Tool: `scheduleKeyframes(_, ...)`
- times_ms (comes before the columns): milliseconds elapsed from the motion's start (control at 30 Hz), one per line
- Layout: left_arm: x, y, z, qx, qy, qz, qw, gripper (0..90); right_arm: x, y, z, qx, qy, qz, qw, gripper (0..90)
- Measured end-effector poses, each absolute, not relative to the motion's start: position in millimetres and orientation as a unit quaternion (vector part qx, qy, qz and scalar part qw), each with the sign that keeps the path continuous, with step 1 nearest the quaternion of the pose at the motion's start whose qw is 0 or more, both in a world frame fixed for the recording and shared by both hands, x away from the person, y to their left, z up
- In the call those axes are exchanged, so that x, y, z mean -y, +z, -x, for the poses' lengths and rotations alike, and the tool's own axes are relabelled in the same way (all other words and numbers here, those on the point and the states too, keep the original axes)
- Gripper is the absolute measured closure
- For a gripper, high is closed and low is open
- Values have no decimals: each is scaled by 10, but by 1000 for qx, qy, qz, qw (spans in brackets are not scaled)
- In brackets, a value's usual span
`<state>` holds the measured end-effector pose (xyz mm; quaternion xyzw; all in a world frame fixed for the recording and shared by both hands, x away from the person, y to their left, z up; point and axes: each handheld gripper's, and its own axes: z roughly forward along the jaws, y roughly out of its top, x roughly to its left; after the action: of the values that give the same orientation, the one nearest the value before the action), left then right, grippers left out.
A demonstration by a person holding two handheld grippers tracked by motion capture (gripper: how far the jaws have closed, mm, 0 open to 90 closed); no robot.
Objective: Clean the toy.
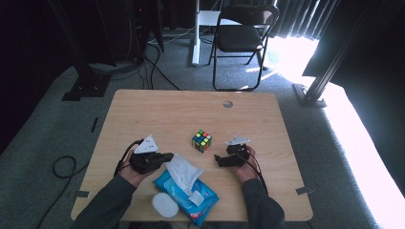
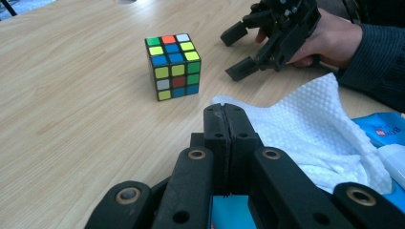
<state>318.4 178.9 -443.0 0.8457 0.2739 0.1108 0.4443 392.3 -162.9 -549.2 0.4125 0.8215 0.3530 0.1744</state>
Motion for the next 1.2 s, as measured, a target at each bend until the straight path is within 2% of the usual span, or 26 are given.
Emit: scheduleKeyframes(1200,-2168,-4335,-3278,-338,152,-808,458,893,1629,-5493,-3923,-821,353,-412,174,126)
